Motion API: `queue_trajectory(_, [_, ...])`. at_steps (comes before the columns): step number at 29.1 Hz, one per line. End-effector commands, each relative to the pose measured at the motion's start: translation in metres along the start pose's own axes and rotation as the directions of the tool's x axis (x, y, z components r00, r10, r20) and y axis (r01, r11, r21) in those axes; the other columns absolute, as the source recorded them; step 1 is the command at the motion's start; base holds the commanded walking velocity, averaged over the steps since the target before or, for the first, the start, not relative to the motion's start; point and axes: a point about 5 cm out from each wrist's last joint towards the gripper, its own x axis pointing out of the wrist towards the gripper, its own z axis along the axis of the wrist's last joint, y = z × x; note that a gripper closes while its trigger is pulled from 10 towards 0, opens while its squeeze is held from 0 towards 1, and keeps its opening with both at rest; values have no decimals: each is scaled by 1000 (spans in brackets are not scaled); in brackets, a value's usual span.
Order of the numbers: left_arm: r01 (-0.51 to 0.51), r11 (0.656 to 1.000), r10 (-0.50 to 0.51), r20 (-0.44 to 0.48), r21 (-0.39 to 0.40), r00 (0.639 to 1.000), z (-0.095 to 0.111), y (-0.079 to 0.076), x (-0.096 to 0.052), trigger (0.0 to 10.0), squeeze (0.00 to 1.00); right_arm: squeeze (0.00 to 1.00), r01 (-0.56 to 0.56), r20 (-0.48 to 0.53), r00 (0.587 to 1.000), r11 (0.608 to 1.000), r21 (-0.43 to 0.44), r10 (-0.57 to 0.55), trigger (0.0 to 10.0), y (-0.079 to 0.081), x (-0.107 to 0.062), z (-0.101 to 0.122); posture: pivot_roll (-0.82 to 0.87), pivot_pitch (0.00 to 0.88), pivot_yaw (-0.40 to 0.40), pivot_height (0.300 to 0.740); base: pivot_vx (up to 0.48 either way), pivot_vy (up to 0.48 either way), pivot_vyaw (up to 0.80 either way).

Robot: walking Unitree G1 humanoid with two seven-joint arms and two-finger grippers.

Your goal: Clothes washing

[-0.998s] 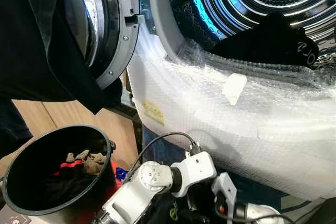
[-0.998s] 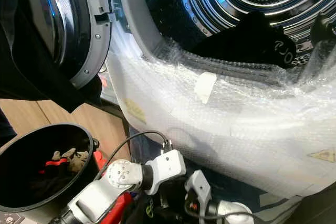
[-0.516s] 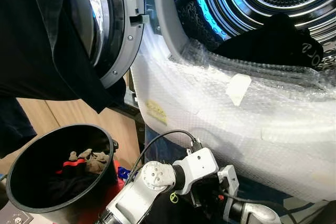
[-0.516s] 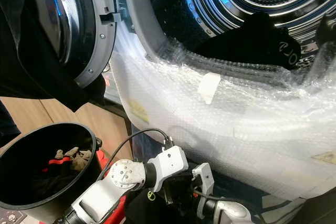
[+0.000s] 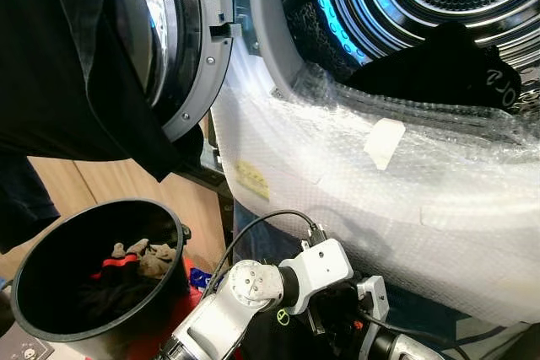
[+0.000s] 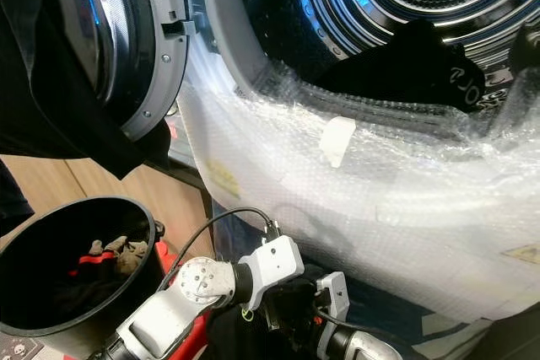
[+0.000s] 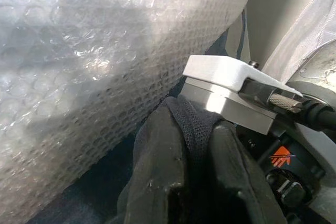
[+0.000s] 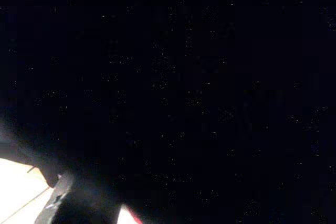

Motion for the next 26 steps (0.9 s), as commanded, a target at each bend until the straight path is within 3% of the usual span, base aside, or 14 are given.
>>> queue_trajectory(1, [12,997,-25,156,81,988,35,-1,3,0,0,0,-33,-31,999,999,18,33,0,7,7,-9,148,0,78,740,0,0,0])
queue_trajectory(6, [11,998,-19,153,54,988,32,-3,0,0,0,0,-49,83,996,996,71,43,0,10,6,-3,160,0,75,740,0,0,0])
queue_trajectory(14, [-8,999,2,159,41,987,34,0,-1,0,0,0,-99,68,993,994,44,96,0,17,8,-6,172,0,73,740,0,0,0])
queue_trajectory(26, [-97,990,112,157,-101,981,28,15,-18,0,0,0,-163,127,979,986,29,158,0,24,12,7,181,0,80,740,0,0,0])
